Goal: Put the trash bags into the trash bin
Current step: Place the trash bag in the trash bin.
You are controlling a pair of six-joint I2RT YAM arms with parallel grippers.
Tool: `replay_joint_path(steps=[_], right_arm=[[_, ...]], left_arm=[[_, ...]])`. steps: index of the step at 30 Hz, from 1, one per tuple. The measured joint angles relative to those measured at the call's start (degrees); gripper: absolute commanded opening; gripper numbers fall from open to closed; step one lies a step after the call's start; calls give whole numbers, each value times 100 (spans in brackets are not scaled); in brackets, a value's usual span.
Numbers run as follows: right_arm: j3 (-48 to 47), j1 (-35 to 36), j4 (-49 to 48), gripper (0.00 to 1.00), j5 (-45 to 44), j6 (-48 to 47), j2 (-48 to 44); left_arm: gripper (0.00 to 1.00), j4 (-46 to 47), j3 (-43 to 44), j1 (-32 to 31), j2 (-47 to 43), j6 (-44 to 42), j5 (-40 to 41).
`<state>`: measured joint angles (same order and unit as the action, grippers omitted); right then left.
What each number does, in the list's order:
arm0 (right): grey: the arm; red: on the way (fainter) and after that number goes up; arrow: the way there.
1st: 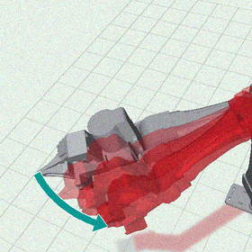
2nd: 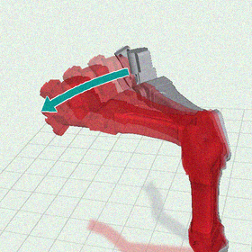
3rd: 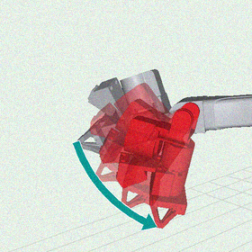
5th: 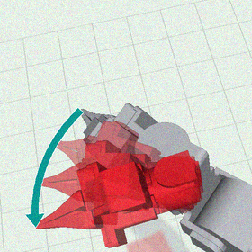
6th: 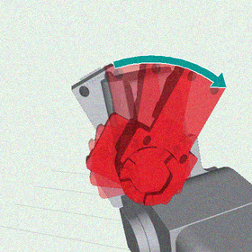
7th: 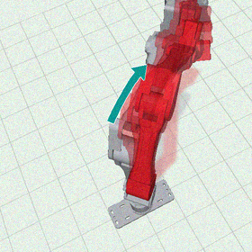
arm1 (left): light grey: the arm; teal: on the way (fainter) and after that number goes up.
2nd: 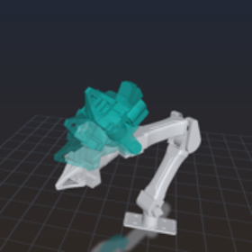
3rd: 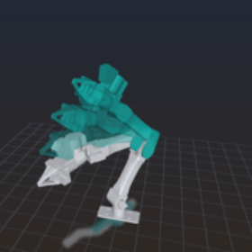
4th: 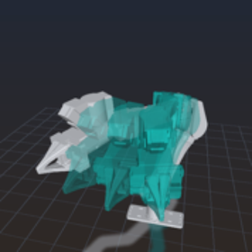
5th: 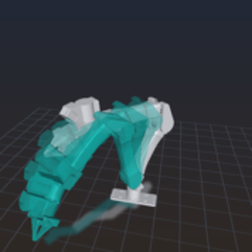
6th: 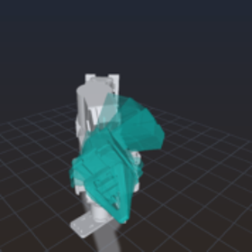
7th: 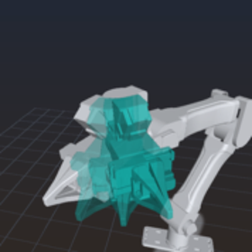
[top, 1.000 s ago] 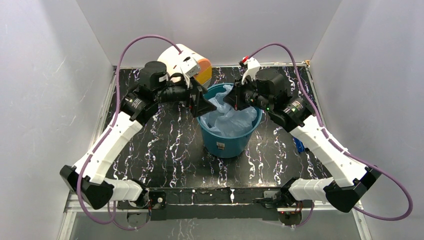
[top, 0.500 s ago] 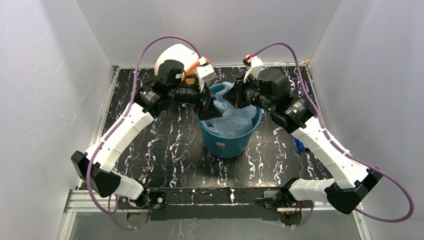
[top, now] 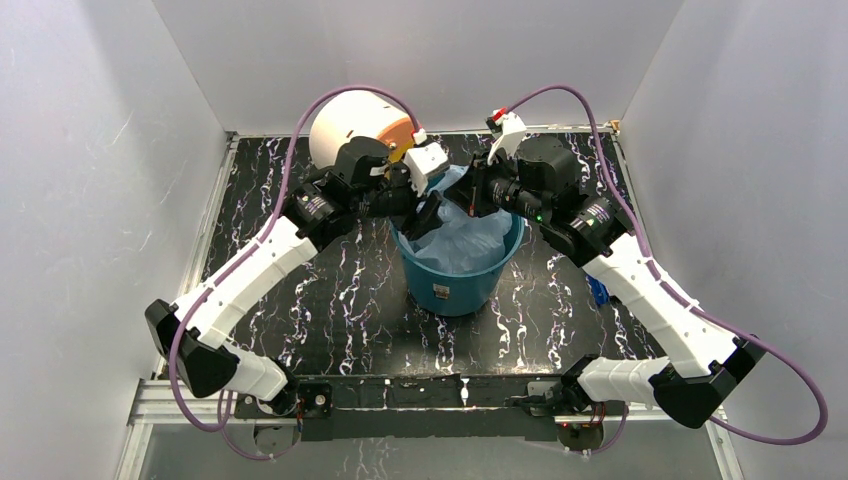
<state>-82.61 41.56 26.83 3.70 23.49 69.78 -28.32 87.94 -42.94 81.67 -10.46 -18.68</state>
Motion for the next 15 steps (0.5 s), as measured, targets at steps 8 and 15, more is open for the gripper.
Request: replay_joint_path(steps=[8,15], right_arm=[[0,-28,0,13,83,35,0],[0,-39,0,32,-17,127,0]], left_arm=[[1,136,-59,7,-76,24,315],[0,293,-516,4,-514,514,999]])
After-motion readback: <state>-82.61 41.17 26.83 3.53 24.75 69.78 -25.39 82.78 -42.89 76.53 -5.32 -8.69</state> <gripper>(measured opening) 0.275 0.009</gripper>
